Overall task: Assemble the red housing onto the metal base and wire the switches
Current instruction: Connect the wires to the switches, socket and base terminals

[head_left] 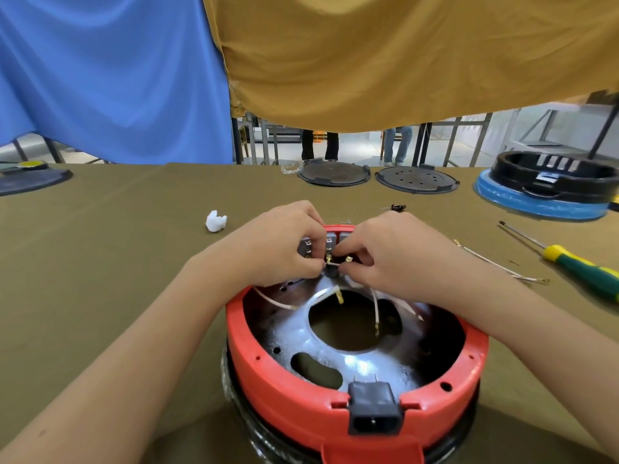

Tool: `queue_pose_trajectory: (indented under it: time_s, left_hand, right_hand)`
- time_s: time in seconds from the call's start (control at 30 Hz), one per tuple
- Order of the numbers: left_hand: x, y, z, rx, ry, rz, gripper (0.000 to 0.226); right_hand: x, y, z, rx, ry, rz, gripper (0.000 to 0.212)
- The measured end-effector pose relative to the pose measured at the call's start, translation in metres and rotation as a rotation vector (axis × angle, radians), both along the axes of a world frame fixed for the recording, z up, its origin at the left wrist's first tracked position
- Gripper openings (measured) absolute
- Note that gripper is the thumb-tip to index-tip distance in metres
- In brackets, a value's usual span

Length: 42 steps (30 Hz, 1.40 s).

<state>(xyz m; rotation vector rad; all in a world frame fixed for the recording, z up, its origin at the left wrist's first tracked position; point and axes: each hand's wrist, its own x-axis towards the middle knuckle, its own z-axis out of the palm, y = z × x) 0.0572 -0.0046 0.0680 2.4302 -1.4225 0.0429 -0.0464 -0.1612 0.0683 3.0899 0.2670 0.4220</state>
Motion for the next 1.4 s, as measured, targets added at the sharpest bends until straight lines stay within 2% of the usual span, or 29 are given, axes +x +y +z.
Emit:
queue_pose_trajectory:
  time_s: [0.1, 0.27, 0.47, 0.67, 1.0, 1.4]
  left_hand:
    - [0.0000, 0.0005, -0.0004, 0.000, 0.016, -0.003, 0.031]
    - [0.0002, 0.0007, -0.0002, -0.013, 0.025, -0.006, 0.031]
    - [0.0005, 0.0007, -0.0008, -0.007, 0.030, -0.011, 0.028]
    - [-0.0005, 0.0011, -0.0003, -0.012, 0.023, -0.012, 0.029]
    - [-0.0007, 0.0013, 0.0005, -0.009, 0.034, -0.019, 0.029]
    - [0.0013, 0.0017, -0.0011, -0.024, 0.036, -0.021, 0.029]
  right_hand:
    - [0.0011, 0.0012, -0.0004, -0.040, 0.010, -0.021, 0.023]
    - [0.0026, 0.0018, -0.0017, -0.044, 0.040, -0.026, 0.026]
    - [0.0022, 0.0016, -0.0014, 0.009, 0.092, 0.003, 0.024]
    - [0.0038, 0.0014, -0.0026, -0.012, 0.078, -0.043, 0.024]
    - [0.0017, 0.0009, -0.0028, 0.088, 0.084, -0.019, 0.019]
    - [0.0028, 0.0011, -0.0017, 0.057, 0.089, -0.035, 0.020]
